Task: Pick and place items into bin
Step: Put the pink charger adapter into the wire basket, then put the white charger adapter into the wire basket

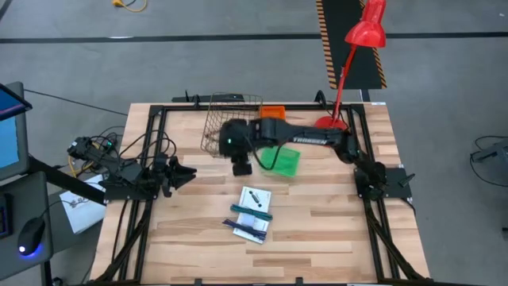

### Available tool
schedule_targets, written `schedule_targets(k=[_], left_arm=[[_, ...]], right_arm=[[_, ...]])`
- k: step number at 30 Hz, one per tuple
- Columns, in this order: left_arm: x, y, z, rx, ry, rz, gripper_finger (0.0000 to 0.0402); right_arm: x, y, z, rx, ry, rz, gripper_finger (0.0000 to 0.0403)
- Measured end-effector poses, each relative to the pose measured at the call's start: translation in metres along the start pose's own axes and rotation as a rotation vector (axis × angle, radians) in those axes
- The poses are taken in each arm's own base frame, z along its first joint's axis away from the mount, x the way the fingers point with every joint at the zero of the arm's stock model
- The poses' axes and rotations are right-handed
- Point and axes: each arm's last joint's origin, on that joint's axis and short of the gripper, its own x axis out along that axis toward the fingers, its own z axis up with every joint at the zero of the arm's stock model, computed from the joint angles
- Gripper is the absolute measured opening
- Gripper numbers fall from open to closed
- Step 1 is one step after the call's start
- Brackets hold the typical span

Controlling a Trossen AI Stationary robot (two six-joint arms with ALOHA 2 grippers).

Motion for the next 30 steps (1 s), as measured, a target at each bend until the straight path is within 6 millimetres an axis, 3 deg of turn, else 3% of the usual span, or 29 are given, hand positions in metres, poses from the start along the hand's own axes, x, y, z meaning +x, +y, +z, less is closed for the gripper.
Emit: schedule_targets(k=[8,15,23,30], left_arm=[[0.000,0.000,0.000,-0.001,-0.004,0.005,0.0158],[0.000,0.000,0.000,-0.001,-0.005,0.006,0.0158],[0.000,0.000,0.000,-0.001,-0.005,0.006,0.0158],[0.000,0.000,0.000,-0.002,-0.005,0.006,0.0158]], right_arm=[[0.003,-0.056,-0.015,0.120,-0.036,-0.068,0.0150],[0.004,-0.086,-0.027,0.208,-0.083,0.014,0.0160],[0.006,-0.087,-0.027,0.211,-0.091,0.020,0.0169],[0.006,-0.081,-0.024,0.199,-0.091,0.028,0.0207]])
